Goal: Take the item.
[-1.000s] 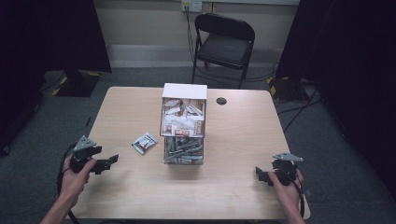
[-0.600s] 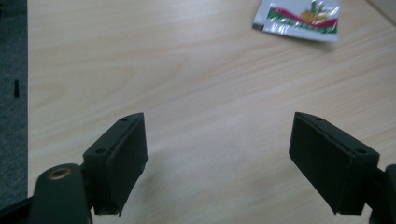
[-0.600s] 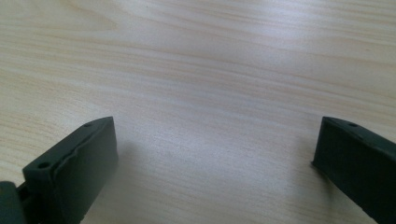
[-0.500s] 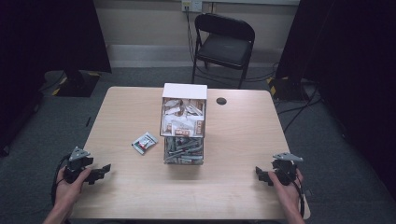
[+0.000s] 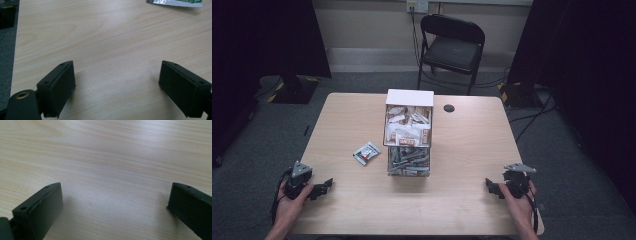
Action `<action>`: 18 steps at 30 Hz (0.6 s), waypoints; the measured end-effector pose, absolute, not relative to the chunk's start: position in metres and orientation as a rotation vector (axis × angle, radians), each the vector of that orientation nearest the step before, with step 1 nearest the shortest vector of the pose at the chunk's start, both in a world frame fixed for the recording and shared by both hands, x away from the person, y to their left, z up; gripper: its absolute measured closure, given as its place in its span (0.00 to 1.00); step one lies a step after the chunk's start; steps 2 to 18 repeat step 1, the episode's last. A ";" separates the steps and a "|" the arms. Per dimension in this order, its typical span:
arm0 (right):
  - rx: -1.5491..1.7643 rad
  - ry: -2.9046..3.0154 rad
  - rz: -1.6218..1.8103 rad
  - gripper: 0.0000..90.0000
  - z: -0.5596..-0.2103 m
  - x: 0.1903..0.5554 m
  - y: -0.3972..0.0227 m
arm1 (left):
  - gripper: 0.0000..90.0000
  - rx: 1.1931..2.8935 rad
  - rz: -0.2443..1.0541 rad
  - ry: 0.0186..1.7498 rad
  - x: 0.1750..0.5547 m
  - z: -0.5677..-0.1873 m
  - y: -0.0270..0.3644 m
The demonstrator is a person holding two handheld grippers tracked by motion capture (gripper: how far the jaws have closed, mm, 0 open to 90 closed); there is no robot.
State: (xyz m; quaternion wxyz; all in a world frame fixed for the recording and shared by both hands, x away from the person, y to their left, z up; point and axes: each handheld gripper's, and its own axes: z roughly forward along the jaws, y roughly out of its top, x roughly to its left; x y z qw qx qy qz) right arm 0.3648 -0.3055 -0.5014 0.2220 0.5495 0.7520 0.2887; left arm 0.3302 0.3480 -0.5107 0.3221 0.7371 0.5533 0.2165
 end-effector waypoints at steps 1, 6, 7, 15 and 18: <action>1.518 2.077 0.798 0.00 -0.501 0.365 -0.305 | 0.12 1.935 0.568 1.453 0.330 -0.511 0.348; 1.518 2.077 0.798 0.00 -0.501 0.365 -0.305 | 0.12 1.935 0.568 1.453 0.330 -0.511 0.348; 1.518 2.077 0.798 0.00 -0.501 0.365 -0.305 | 0.12 1.935 0.568 1.453 0.330 -0.511 0.348; 1.518 2.077 0.798 0.00 -0.501 0.365 -0.305 | 0.12 1.935 0.568 1.453 0.330 -0.511 0.348; 1.518 2.077 0.798 0.00 -0.501 0.365 -0.305 | 0.12 1.935 0.568 1.453 0.330 -0.511 0.348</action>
